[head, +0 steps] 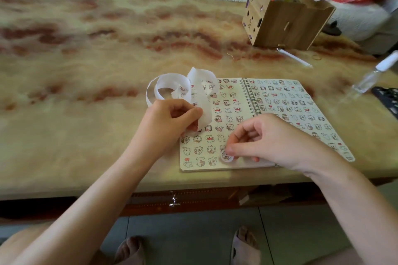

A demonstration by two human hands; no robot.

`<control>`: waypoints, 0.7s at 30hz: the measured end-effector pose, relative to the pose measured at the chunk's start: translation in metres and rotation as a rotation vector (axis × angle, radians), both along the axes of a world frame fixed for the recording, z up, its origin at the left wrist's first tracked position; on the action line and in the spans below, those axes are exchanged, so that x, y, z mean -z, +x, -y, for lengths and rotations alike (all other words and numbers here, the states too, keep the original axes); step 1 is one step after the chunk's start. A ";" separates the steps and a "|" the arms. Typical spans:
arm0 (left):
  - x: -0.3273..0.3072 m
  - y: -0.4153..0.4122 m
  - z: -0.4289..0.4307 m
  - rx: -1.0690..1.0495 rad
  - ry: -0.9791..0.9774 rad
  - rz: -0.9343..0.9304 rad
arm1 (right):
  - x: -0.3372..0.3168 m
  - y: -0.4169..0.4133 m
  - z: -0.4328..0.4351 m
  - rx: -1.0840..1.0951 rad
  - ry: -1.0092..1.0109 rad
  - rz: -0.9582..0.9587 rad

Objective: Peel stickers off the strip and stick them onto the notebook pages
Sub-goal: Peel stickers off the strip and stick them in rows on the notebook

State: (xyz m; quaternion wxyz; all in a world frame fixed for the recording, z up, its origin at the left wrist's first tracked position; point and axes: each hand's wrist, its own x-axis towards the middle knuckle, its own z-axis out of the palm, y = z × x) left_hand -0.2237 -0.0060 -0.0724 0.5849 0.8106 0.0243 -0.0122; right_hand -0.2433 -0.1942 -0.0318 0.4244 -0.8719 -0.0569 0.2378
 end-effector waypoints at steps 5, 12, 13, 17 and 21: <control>0.000 0.000 0.000 0.010 0.008 -0.002 | 0.004 -0.001 -0.003 0.020 -0.006 -0.020; 0.000 0.000 -0.001 0.019 0.010 0.002 | 0.006 -0.002 -0.004 0.056 0.018 -0.025; 0.000 -0.001 -0.001 0.018 0.013 0.003 | 0.006 -0.002 -0.004 0.050 0.007 -0.017; -0.001 -0.001 0.000 0.015 0.010 0.004 | 0.007 -0.001 -0.003 0.020 -0.046 0.006; -0.001 -0.001 0.000 0.014 0.009 0.005 | 0.007 -0.002 -0.004 0.046 0.012 -0.020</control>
